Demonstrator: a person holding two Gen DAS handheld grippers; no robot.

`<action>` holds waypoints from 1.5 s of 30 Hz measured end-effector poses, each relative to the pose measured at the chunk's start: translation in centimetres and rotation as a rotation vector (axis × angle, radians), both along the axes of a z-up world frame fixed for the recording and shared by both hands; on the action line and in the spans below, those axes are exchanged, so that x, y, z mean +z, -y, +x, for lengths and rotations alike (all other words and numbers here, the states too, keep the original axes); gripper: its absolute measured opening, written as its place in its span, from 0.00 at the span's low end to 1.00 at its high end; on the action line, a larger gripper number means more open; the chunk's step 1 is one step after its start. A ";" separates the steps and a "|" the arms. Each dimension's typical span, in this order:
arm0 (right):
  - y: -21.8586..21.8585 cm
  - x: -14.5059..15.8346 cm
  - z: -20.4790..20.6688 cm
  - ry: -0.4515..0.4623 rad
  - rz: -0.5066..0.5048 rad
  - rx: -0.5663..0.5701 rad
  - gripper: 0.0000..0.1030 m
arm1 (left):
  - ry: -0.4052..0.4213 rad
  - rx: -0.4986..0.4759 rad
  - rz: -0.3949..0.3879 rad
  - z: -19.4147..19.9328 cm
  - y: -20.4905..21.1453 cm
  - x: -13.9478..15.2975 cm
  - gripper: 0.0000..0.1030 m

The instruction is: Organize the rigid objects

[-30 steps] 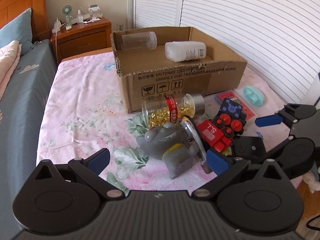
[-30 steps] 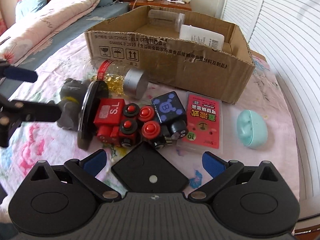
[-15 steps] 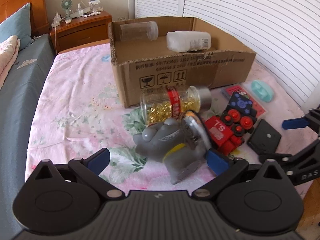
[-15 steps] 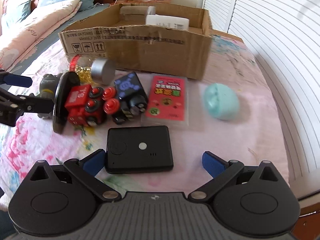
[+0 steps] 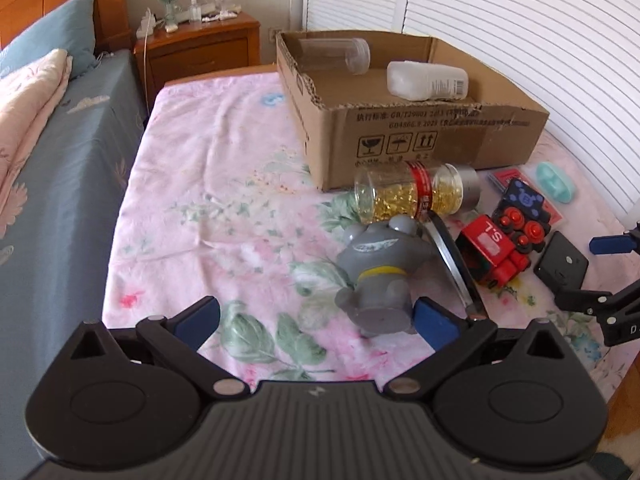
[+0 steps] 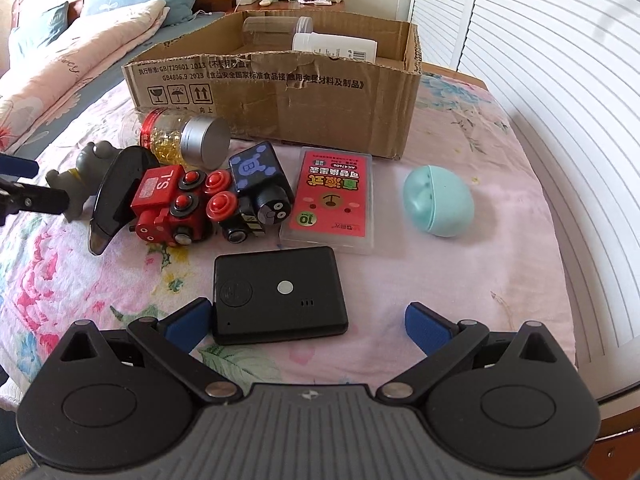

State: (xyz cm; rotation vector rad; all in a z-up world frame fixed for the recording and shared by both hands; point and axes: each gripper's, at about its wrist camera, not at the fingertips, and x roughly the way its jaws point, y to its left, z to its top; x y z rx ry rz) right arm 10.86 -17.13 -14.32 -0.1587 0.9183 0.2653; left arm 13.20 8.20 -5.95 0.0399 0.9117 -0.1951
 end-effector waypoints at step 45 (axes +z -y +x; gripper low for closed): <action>-0.6 -0.2 -0.3 0.054 0.019 0.064 1.00 | 0.075 -0.090 0.006 0.9 4.5 -1.8 0.53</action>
